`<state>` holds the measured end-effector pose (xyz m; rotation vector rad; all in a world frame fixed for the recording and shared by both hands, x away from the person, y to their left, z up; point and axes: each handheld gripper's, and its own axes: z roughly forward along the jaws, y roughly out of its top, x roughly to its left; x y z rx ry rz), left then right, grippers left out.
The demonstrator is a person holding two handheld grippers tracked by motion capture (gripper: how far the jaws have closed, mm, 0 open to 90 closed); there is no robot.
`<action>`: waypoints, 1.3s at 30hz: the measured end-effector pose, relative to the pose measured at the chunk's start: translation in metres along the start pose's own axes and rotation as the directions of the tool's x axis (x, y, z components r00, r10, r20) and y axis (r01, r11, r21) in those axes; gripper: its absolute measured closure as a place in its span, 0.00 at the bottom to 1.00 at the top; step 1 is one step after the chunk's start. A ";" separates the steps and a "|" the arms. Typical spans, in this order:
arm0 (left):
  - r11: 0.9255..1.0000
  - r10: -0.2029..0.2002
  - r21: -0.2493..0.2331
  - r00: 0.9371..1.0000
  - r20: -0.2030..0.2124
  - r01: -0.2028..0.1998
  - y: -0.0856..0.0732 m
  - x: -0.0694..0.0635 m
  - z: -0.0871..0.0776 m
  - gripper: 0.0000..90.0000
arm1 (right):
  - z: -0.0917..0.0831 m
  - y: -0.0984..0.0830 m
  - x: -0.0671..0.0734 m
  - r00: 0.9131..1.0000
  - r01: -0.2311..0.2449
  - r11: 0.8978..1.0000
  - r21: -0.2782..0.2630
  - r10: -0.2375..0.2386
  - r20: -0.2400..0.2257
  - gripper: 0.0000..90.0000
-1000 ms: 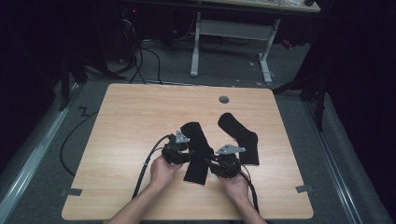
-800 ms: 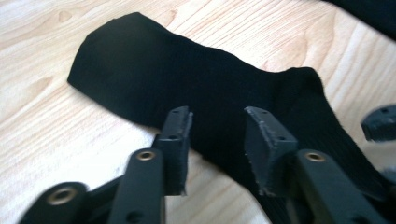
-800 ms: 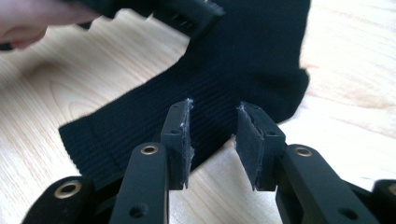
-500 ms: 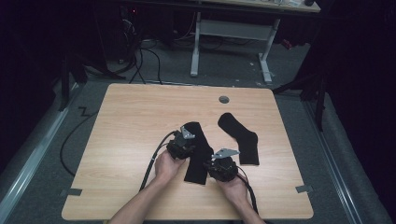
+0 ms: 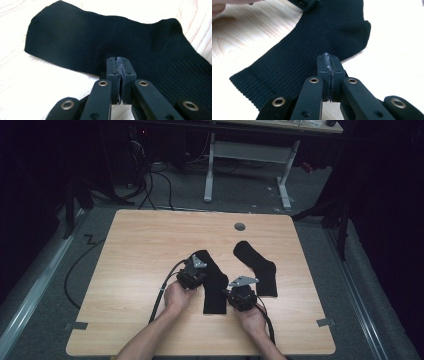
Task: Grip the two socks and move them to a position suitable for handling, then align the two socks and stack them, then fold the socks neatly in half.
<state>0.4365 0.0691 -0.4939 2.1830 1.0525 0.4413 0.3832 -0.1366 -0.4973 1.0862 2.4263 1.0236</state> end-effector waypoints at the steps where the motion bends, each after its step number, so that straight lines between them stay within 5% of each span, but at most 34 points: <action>1: 1.000 -0.001 -0.001 1.000 -0.001 0.001 0.000 0.000 0.000 0.98 | 0.000 0.000 -0.001 1.000 0.001 1.000 -0.005 0.000 0.002 0.99; 6: 1.000 -0.026 -0.013 1.000 -0.002 0.026 0.000 0.003 0.001 0.92 | 0.002 0.000 -0.002 1.000 -0.013 1.000 -0.012 0.013 0.012 0.96; 13: 0.997 -0.061 -0.052 0.998 0.023 0.062 -0.003 0.007 -0.006 0.64 | -0.001 -0.002 -0.007 0.998 -0.056 0.998 -0.034 0.056 -0.008 0.72; 16: 0.996 -0.068 -0.063 0.997 0.024 0.070 -0.005 0.009 -0.011 0.59 | -0.005 -0.002 -0.011 0.997 -0.074 0.996 -0.044 0.074 -0.001 0.71; 23: 0.994 -0.076 -0.083 0.997 0.011 0.077 -0.016 0.013 -0.022 0.51 | -0.012 -0.006 -0.017 0.995 -0.070 0.996 -0.052 0.073 0.062 0.71; 26: 0.992 -0.083 -0.097 0.997 -0.006 0.082 -0.023 0.016 -0.032 0.49 | -0.017 -0.007 -0.021 0.995 -0.086 0.995 -0.055 0.088 0.041 0.64; 32: 0.985 -0.137 -0.109 0.990 -0.036 0.132 -0.041 0.025 -0.047 0.46 | -0.025 -0.010 -0.028 0.992 -0.091 0.994 -0.063 0.096 0.085 0.60; 39: 0.984 -0.155 -0.107 0.984 -0.089 0.145 -0.063 0.033 -0.060 0.44 | -0.034 -0.018 -0.039 0.985 -0.128 0.988 -0.091 0.137 0.101 0.60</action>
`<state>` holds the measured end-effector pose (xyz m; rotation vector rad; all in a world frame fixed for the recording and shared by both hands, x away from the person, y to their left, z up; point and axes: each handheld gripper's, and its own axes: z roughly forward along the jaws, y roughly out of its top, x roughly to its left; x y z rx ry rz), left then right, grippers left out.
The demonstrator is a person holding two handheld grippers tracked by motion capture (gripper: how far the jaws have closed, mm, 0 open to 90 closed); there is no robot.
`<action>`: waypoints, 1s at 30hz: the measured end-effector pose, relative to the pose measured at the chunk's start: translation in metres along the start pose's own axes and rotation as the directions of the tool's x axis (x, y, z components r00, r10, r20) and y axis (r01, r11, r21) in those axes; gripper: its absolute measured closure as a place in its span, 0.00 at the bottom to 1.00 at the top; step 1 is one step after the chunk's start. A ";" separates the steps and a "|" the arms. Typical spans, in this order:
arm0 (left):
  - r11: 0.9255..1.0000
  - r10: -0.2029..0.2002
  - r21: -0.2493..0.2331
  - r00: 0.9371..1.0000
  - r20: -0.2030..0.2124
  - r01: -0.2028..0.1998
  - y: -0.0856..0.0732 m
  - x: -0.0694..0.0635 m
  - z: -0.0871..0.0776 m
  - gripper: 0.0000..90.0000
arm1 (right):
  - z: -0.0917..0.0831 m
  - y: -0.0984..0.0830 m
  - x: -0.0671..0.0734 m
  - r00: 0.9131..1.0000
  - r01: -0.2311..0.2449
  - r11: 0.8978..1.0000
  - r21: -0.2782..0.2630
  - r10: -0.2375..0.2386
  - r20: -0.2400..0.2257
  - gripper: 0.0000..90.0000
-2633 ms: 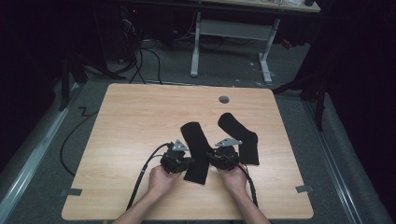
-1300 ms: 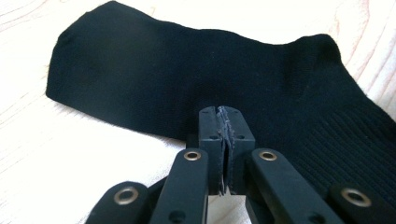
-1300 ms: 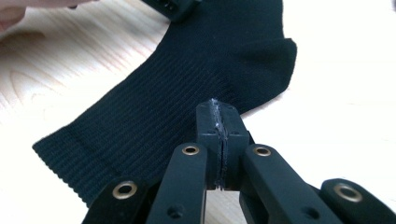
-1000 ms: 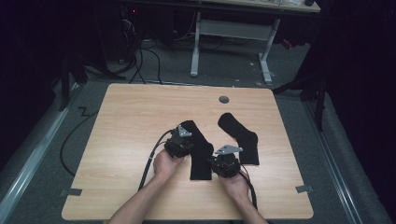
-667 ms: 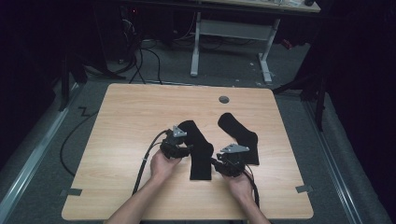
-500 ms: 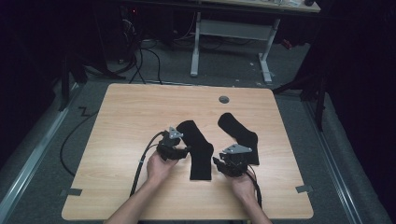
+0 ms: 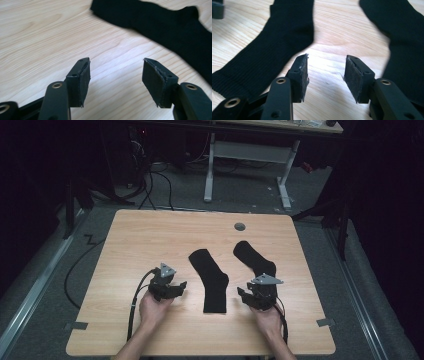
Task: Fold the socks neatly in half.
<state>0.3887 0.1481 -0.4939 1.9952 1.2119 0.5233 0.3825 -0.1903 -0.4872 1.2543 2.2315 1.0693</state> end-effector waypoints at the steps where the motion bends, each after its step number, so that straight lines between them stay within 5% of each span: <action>1: 1.000 0.002 0.000 1.000 -0.012 -0.002 -0.002 0.002 -0.002 0.44 | -0.001 -0.001 -0.003 1.000 -0.008 1.000 -0.001 0.008 -0.002 0.60; 11: 1.000 -0.014 0.016 0.997 -0.078 0.016 -0.023 0.016 -0.008 0.43 | -0.006 0.002 -0.020 0.999 -0.020 0.999 0.027 0.019 0.050 0.65; 24: 1.000 -0.015 -0.006 0.997 -0.079 0.015 -0.029 0.017 -0.011 0.39 | -0.008 0.020 -0.047 0.996 -0.011 1.000 0.002 0.011 0.091 0.69; 30: 1.000 -0.011 -0.004 0.997 -0.075 0.010 -0.029 0.017 -0.011 0.37 | -0.001 0.025 -0.069 0.984 -0.031 0.999 0.019 0.027 0.174 0.74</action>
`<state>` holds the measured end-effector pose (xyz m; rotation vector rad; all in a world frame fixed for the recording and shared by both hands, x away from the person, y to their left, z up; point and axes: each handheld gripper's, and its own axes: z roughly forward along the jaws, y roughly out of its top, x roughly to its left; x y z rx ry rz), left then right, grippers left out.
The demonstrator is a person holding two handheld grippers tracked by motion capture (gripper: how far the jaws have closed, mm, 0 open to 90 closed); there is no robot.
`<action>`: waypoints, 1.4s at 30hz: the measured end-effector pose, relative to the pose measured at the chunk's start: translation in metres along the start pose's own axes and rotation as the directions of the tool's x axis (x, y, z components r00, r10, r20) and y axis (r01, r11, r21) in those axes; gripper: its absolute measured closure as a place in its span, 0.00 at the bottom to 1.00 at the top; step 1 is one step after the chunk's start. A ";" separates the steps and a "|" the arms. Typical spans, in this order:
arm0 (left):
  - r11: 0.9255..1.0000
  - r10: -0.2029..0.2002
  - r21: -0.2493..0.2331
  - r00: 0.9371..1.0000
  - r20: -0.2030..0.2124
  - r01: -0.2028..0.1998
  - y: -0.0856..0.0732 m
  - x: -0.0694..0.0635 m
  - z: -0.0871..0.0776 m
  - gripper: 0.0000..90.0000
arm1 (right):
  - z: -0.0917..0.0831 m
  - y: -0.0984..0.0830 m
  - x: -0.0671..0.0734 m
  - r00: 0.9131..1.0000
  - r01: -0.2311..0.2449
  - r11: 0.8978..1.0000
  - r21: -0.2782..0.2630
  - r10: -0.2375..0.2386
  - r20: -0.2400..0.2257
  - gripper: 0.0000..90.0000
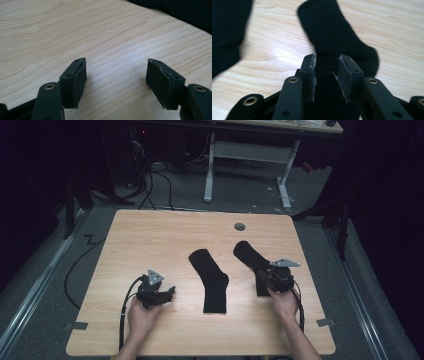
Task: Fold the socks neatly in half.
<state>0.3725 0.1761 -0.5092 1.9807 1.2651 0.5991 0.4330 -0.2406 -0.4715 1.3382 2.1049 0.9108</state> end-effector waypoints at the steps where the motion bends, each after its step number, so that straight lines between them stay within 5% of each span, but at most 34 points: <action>1: 1.000 0.000 0.000 1.000 0.000 0.000 0.000 0.000 0.000 0.37 | 0.002 0.001 -0.003 1.000 -0.003 1.000 0.002 0.003 0.009 0.75; 16: 1.000 0.001 0.000 1.000 -0.001 -0.001 0.000 0.000 0.000 0.37 | 0.035 0.012 -0.020 0.995 -0.071 0.996 0.057 0.067 0.079 0.65; 20: 1.000 0.000 0.000 1.000 -0.001 0.000 0.000 0.000 0.000 0.37 | 0.045 0.009 -0.021 0.994 -0.092 0.990 0.107 0.084 0.073 0.62; 26: 1.000 -0.005 -0.002 1.000 -0.005 0.005 0.000 0.000 0.000 0.37 | 0.046 0.006 -0.021 0.994 -0.097 0.992 0.082 0.093 0.053 0.63; 34: 1.000 -0.005 0.000 1.000 -0.006 0.005 0.000 0.000 0.000 0.37 | 0.038 0.005 -0.013 1.000 -0.022 0.992 0.127 0.022 0.002 0.89; 42: 1.000 -0.006 -0.001 1.000 -0.005 0.006 0.000 0.000 0.000 0.37 | 0.038 0.008 -0.010 1.000 0.021 0.987 0.157 -0.020 -0.009 0.94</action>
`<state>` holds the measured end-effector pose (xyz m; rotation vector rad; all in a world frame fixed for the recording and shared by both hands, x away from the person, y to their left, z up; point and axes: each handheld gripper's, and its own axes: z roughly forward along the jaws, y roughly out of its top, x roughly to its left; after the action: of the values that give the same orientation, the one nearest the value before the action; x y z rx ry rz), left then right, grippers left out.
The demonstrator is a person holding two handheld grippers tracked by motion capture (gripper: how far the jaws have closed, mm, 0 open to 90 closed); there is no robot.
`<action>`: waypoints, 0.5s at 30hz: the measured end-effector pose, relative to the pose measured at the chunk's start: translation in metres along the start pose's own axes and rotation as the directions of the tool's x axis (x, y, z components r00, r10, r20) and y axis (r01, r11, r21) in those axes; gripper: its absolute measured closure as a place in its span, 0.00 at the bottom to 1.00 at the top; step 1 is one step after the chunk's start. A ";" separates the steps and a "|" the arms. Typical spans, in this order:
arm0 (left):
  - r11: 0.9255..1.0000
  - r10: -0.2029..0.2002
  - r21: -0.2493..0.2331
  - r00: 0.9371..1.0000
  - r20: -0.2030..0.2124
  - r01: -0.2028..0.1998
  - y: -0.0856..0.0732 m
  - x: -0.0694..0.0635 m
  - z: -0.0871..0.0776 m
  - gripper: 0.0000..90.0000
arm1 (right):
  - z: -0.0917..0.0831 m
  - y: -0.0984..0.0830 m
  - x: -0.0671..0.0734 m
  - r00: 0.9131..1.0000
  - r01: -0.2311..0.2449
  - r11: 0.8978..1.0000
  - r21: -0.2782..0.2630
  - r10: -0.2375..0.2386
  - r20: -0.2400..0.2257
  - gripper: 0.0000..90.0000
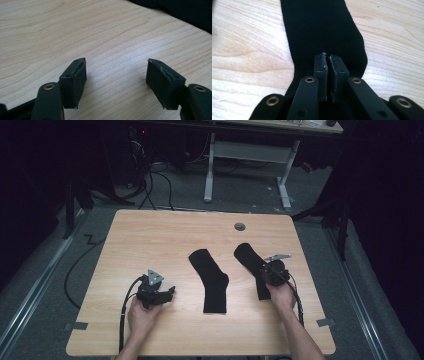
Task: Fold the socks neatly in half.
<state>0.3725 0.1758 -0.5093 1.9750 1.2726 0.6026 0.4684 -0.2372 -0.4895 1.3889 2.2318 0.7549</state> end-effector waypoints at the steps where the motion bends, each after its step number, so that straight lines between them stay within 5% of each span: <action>1: 1.000 0.000 0.000 1.000 0.000 0.000 0.000 0.000 0.000 0.37 | 0.000 0.000 0.000 1.000 0.000 1.000 0.000 0.000 0.000 0.94; 4: 1.000 0.000 0.000 1.000 0.000 0.000 0.000 0.000 0.000 0.37 | -0.001 0.003 0.005 0.999 0.027 0.999 0.030 -0.028 0.021 0.94; 8: 1.000 -0.001 0.000 1.000 0.000 0.001 0.000 0.000 0.000 0.37 | -0.006 0.005 0.005 1.000 0.008 1.000 0.028 -0.008 0.012 0.95; 15: 1.000 -0.001 0.001 1.000 -0.001 0.001 0.000 0.000 0.000 0.37 | -0.025 0.009 0.008 0.999 0.015 0.999 -0.042 -0.016 -0.029 0.95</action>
<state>0.3723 0.1757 -0.5092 1.9753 1.2750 0.6025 0.4561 -0.2330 -0.4649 1.3483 2.2329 0.8169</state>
